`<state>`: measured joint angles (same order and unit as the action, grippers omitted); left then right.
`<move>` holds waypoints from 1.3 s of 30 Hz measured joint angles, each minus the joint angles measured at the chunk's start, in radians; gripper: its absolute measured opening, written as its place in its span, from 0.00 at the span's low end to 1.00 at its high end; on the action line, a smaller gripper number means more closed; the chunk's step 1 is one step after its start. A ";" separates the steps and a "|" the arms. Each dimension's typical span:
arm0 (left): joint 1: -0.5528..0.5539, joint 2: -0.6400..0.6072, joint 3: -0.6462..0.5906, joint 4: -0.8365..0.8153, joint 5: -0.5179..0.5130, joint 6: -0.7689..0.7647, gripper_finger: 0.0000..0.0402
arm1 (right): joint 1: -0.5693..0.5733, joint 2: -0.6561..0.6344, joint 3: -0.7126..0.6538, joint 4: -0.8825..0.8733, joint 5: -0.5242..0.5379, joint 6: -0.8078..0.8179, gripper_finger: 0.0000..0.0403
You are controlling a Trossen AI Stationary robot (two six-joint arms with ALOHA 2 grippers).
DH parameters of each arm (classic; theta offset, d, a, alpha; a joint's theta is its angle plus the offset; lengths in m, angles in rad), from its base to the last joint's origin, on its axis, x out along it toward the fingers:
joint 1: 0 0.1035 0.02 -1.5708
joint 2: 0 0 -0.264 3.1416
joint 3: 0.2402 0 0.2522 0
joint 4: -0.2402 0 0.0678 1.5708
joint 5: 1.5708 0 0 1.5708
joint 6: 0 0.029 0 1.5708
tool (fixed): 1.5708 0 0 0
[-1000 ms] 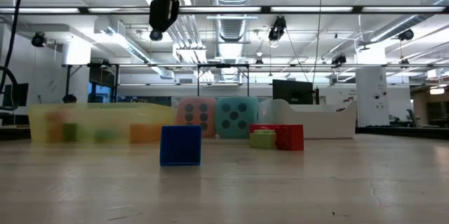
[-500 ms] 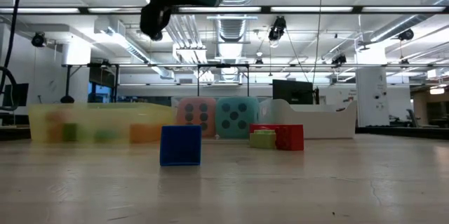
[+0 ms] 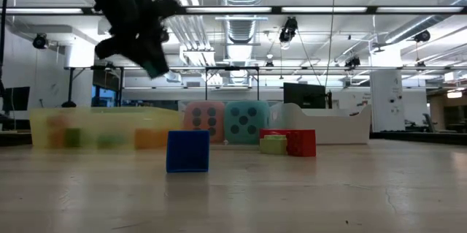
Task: Pick & Place Toys
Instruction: Put the light blue game piece into the yellow bin
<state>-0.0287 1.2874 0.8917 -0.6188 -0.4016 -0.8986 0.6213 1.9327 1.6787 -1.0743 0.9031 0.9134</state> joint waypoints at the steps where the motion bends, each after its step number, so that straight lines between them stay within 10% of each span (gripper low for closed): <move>1: 0.044 0.000 0.000 -0.034 0.030 0.000 0.21 | 0.001 0.000 0.000 0.000 -0.016 0.000 0.91; 17: 0.522 0.081 -0.014 -0.134 0.153 0.131 0.21 | -0.008 0.000 -0.044 -0.022 -0.093 0.027 0.91; 39: 0.565 0.373 -0.013 -0.054 0.178 0.135 0.21 | -0.019 0.000 -0.048 -0.021 -0.098 0.025 0.91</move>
<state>0.5365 1.6600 0.8783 -0.6730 -0.2235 -0.7635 0.6025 1.9331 1.6306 -1.0954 0.8051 0.9386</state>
